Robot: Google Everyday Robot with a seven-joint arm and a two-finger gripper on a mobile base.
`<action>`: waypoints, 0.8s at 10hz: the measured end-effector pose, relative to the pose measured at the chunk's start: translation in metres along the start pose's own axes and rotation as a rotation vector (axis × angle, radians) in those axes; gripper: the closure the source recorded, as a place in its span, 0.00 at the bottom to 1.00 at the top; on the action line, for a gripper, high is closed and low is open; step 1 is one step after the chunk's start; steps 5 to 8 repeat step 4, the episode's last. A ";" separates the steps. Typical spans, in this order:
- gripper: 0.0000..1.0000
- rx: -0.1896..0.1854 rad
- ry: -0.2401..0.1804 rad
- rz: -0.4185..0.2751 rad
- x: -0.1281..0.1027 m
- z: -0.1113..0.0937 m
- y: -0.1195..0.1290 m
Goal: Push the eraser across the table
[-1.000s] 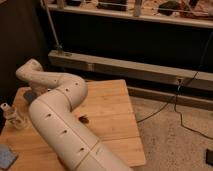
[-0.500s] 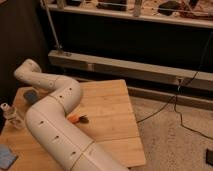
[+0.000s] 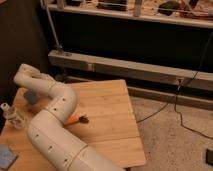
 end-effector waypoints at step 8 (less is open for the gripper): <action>1.00 -0.412 0.021 0.214 -0.002 -0.063 -0.009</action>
